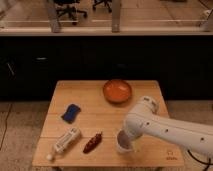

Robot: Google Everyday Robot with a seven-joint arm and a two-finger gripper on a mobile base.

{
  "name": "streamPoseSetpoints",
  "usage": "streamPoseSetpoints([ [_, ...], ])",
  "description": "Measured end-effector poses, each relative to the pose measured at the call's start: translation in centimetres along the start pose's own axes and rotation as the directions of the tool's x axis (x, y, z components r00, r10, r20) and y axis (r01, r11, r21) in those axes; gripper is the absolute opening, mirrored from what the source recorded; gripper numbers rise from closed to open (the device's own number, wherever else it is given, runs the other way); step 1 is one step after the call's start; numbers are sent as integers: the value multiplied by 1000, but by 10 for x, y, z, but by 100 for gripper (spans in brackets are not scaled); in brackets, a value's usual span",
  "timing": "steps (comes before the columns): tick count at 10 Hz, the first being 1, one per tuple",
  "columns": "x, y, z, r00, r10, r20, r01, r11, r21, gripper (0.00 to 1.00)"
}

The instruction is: Place the ceramic cup in the ceramic bowl

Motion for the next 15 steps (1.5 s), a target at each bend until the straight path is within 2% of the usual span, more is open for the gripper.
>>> streamPoseSetpoints([
  [6, 12, -40, -32, 998, 21, -62, -18, 999, 44, 0],
  [12, 27, -76, -68, 997, 49, -65, -44, 996, 74, 0],
  [15, 30, -94, -78, 996, 58, -65, -52, 995, 83, 0],
])
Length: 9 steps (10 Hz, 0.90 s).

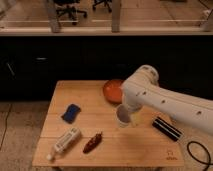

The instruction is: Place the ceramic cup in the ceramic bowl

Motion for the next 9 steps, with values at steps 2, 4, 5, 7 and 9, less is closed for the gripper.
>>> streamPoseSetpoints([
  [2, 1, -10, -1, 1000, 4, 5, -4, 1000, 6, 0],
  [4, 4, -25, 2, 1000, 13, 28, -13, 1000, 14, 0],
  [5, 2, -32, 4, 999, 13, 42, -14, 1000, 16, 0],
  [7, 2, -43, 7, 998, 20, 63, -21, 1000, 20, 0],
  [9, 3, -54, 8, 996, 28, 86, -30, 999, 26, 0],
])
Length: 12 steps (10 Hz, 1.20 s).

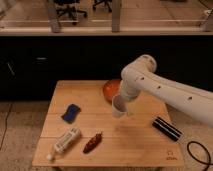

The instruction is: Place the ceramic cup in the ceramic bowl

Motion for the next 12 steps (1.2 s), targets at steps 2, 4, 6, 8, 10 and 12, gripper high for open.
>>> streamPoseSetpoints([
  [2, 3, -11, 0, 1000, 9, 18, -9, 1000, 8, 0],
  [4, 6, -22, -2, 999, 17, 29, -18, 1000, 17, 0],
  [6, 6, -36, -2, 999, 20, 31, -21, 1000, 23, 0],
  [8, 5, -52, 1, 1000, 15, 23, -16, 999, 28, 0],
  [10, 3, -70, 7, 1000, 13, 16, -14, 999, 29, 0],
  [12, 1, -84, 14, 1000, 13, 9, -14, 1000, 26, 0],
])
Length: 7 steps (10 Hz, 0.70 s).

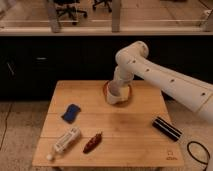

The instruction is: Place the ceramic cup in the ceramic bowl

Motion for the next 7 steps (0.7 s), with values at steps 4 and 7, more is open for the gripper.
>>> streamPoseSetpoints([
  [4, 12, -35, 21, 999, 19, -27, -19, 1000, -6, 0],
  [7, 25, -54, 35, 998, 38, -48, -39, 999, -14, 0],
])
